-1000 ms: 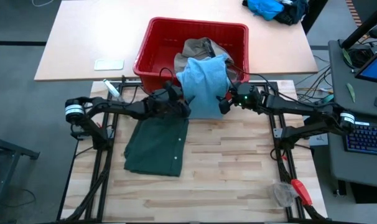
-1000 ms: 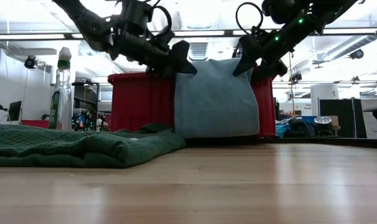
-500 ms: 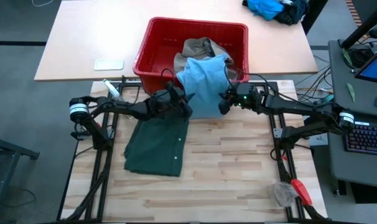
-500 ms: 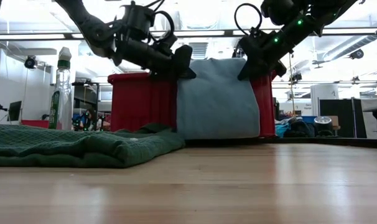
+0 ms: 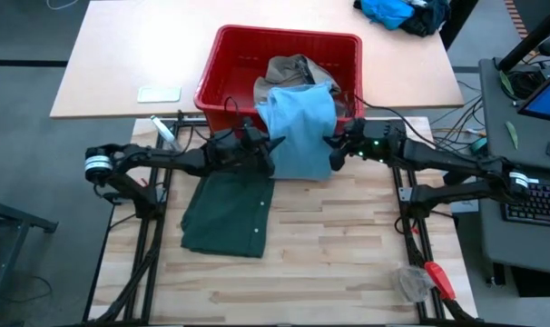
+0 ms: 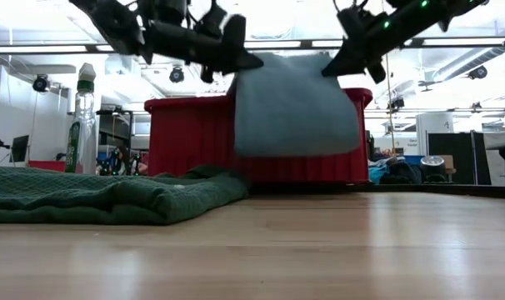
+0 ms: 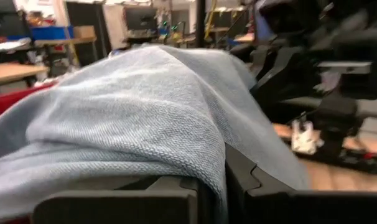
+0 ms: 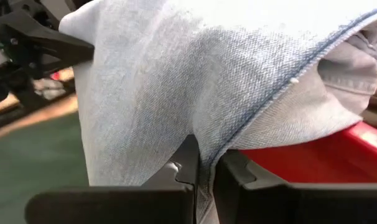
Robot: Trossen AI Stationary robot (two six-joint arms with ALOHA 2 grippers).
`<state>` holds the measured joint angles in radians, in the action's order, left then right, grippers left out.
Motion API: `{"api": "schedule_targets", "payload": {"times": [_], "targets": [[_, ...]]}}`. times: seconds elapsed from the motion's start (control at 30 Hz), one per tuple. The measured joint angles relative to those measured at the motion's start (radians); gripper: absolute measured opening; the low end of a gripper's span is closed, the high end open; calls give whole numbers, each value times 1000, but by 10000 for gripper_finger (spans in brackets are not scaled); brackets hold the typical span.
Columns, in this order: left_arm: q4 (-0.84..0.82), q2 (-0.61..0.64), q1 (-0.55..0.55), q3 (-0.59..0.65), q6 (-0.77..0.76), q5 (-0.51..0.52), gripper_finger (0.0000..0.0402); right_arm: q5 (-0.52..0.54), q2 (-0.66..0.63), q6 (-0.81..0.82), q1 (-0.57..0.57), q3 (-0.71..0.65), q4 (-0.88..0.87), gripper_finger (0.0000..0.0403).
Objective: Fold Laundry from Bin
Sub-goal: Fold the blue jeans
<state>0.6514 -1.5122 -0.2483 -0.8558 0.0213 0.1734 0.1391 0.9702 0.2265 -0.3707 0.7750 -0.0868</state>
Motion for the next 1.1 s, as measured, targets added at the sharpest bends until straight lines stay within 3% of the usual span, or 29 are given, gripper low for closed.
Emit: {"api": "schedule_targets", "payload": {"times": [0.3,0.57,0.8,1.1], "targets": [[-42,107,89,0,-172,-34,10,-45,-77,66,98,0,-1,17],[-163,122,217,0,-330,-20,10,-39,-83,180,264,0,-80,17],[-331,99,323,0,-517,77,10,-25,-43,324,400,2,-208,17],[-324,-15,431,0,-718,131,10,7,86,466,538,2,-246,17]]}}
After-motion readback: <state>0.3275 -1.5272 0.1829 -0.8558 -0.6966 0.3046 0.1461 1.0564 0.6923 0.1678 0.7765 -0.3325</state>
